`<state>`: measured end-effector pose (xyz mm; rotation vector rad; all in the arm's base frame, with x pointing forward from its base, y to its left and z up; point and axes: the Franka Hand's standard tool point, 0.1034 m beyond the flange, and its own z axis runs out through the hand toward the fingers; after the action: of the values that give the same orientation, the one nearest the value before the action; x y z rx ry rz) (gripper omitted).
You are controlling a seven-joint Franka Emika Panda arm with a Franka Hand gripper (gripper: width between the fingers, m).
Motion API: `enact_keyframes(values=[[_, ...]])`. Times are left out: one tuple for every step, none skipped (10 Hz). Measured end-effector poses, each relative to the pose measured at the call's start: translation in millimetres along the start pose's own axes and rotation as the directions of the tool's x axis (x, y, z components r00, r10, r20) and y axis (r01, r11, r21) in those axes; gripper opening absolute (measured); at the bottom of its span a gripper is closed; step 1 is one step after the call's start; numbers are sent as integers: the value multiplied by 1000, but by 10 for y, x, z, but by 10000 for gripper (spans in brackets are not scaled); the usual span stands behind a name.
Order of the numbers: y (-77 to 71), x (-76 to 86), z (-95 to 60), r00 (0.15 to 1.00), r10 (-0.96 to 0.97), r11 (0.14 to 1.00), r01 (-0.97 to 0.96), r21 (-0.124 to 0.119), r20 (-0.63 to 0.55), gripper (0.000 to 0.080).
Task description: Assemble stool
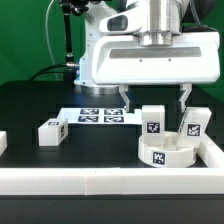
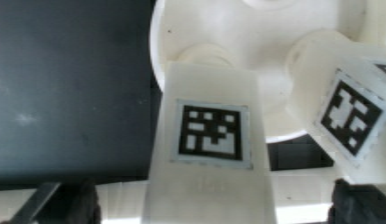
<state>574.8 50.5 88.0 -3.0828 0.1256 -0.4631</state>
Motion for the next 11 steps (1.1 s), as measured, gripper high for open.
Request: enact_keyframes(values=[[4,22,-39,1000,3,1000,-3,2,5,648],[3,2,-28,1000,3,1000,-3,2,18,648],[-3,-11,-22,999,3,1000,-3,2,45,648],[-4,1,-21,999,3,1000,-3,2,42,648],[13,-46,14,998,5,1000,-5,0,69,648],[38,-76,28,989,5,1000,-5,0,148,648],[56,-77,9,973,9,1000,-10,2,231,648],[75,-48,-5,956,16,1000,-18,3,292,648],[79,-13,11,961,18,1000,-19,2,275,648],[60,-27,18,961,14,1000,-16,3,276,648],[46,-26,25,962,12,1000,-14,4,271,648]])
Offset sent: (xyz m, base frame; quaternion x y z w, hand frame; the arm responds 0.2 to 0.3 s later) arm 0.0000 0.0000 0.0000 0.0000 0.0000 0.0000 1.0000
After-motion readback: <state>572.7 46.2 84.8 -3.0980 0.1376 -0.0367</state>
